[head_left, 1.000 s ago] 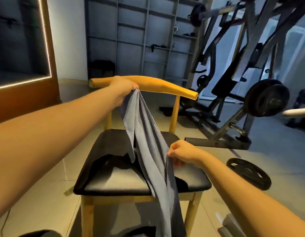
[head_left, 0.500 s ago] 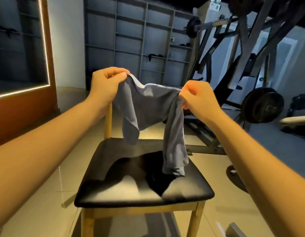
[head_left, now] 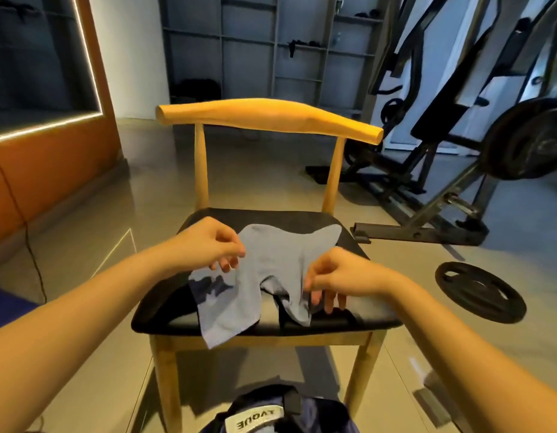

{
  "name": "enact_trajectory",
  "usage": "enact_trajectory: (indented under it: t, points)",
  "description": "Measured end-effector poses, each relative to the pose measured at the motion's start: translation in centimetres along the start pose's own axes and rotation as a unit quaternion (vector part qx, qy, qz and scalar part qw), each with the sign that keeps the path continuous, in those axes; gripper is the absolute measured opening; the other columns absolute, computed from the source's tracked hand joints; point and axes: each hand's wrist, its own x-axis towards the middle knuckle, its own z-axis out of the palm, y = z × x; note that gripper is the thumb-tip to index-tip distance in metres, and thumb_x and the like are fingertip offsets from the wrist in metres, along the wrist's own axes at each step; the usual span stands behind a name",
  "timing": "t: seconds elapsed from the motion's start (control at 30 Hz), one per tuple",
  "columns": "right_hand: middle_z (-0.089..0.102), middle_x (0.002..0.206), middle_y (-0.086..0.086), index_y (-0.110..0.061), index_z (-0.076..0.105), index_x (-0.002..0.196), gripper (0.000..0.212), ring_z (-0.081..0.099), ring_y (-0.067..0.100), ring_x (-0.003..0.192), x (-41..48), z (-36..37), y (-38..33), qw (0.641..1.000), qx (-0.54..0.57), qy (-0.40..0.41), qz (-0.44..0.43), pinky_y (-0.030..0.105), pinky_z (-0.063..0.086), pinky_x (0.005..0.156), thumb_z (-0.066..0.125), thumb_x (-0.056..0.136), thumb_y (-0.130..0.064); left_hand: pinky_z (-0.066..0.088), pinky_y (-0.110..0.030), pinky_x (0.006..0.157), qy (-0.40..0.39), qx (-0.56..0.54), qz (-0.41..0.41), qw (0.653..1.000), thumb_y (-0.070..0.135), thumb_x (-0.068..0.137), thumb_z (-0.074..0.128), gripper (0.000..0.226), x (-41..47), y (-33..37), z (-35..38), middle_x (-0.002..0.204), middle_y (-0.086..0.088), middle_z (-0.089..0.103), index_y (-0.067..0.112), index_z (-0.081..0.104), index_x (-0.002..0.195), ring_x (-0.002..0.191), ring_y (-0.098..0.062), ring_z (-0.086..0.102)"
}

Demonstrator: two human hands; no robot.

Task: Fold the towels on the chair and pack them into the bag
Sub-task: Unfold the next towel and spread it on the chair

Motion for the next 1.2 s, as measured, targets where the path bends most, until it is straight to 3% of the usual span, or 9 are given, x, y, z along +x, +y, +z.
enact_trajectory:
  t: [0.13, 0.3, 0.47, 0.63, 0.77, 0.9, 1.0, 1.1, 1.2]
  points:
    - [0.07, 0.069, 0.019, -0.001, 0.07, 0.08, 0.017, 0.062, 0.022, 0.055, 2.8, -3.1, 5.1, 0.942, 0.047, 0.318, 0.092, 0.035, 0.054, 0.055, 0.059, 0.091, -0.007, 0.056, -0.035, 0.079, 0.168, 0.099, -0.122, 0.973, 0.032, 0.093, 0.072, 0.013, 3.1, -3.0, -0.2, 0.09, 0.003, 0.074, 0.025, 0.073, 0.082, 0.083, -0.017, 0.067]
    - [0.066, 0.075, 0.016, -0.002, 0.068, 0.087, 0.03, 0.061, 0.023, 0.062, 5.4, -2.7, 7.3, 0.937, 0.11, 0.27, 0.193, 0.029, 0.047, 0.052, 0.065, 0.097, -0.029, 0.054, -0.037, 0.076, 0.103, 0.11, -0.233, 0.961, 0.038, 0.085, 0.078, 0.029, 4.1, -4.3, 1.2, 0.091, -0.008, 0.075, 0.009, 0.078, 0.088, 0.082, -0.02, 0.066]
    - [0.057, 0.065, 0.012, -0.005, 0.067, 0.078, 0.017, 0.05, 0.019, 0.057, 6.2, -1.7, 6.1, 0.954, 0.101, 0.223, 0.176, 0.026, 0.039, 0.047, 0.073, 0.09, -0.015, 0.053, -0.033, 0.07, 0.065, 0.054, -0.252, 0.964, 0.015, 0.078, 0.084, 0.016, 4.4, -3.9, 1.7, 0.088, -0.018, 0.075, 0.001, 0.078, 0.082, 0.074, -0.025, 0.064]
    - [0.061, 0.068, 0.01, -0.002, 0.064, 0.079, 0.016, 0.059, 0.028, 0.066, 4.7, -4.4, 6.1, 0.909, 0.175, 0.357, 0.126, 0.033, 0.05, 0.055, 0.069, 0.092, -0.01, 0.045, -0.032, 0.061, 0.241, -0.044, -0.204, 0.948, 0.017, 0.088, 0.075, 0.019, 5.3, -2.4, 1.1, 0.081, -0.016, 0.068, -0.001, 0.071, 0.089, 0.076, -0.03, 0.061]
    - [0.058, 0.078, -0.003, -0.012, 0.061, 0.089, 0.006, 0.056, 0.023, 0.075, 1.6, -5.2, 4.0, 0.847, -0.001, 0.532, -0.02, 0.036, 0.042, 0.064, 0.062, 0.095, -0.015, 0.04, -0.029, 0.059, 0.399, 0.003, -0.086, 0.913, 0.023, 0.097, 0.064, 0.014, 4.6, 0.8, 0.7, 0.078, -0.003, 0.06, 0.013, 0.063, 0.088, 0.078, -0.026, 0.06]
    - [0.05, 0.075, -0.01, -0.026, 0.052, 0.084, 0.013, 0.047, 0.009, 0.067, -1.6, -2.0, 2.8, 0.88, -0.165, 0.437, -0.088, 0.024, 0.037, 0.057, 0.061, 0.093, -0.023, 0.043, -0.032, 0.067, 0.378, 0.067, 0.041, 0.923, 0.021, 0.091, 0.069, 0.013, 2.5, 3.1, 4.1, 0.089, -0.001, 0.061, 0.02, 0.06, 0.083, 0.079, -0.022, 0.057]
    - [0.058, 0.077, -0.007, -0.028, 0.054, 0.084, 0.01, 0.057, 0.017, 0.072, -2.9, -0.1, 4.1, 0.926, -0.279, 0.255, -0.026, 0.023, 0.045, 0.059, 0.062, 0.089, -0.031, 0.052, -0.039, 0.079, 0.196, 0.137, 0.064, 0.969, 0.034, 0.082, 0.079, 0.021, 1.0, 2.4, 7.6, 0.1, 0.009, 0.059, 0.028, 0.061, 0.074, 0.089, -0.015, 0.061]
    - [0.064, 0.073, -0.002, -0.026, 0.063, 0.081, 0.019, 0.061, 0.015, 0.07, -3.9, -0.5, 5.0, 0.969, -0.22, 0.11, 0.015, 0.028, 0.05, 0.06, 0.068, 0.091, -0.042, 0.055, -0.036, 0.081, 0.134, 0.14, 0.065, 0.979, 0.049, 0.083, 0.078, 0.023, 0.1, 1.9, 8.5, 0.097, 0.013, 0.065, 0.029, 0.069, 0.074, 0.088, -0.007, 0.062]
    - [0.065, 0.068, 0.009, -0.017, 0.067, 0.071, 0.033, 0.062, 0.023, 0.064, -4.1, -1.8, 5.7, 0.983, -0.105, 0.152, 0.006, 0.04, 0.055, 0.062, 0.066, 0.093, -0.042, 0.055, -0.037, 0.079, 0.227, 0.121, 0.048, 0.965, 0.035, 0.089, 0.074, 0.009, 0.2, 1.7, 7.2, 0.09, 0.01, 0.066, 0.028, 0.07, 0.086, 0.083, -0.009, 0.062]
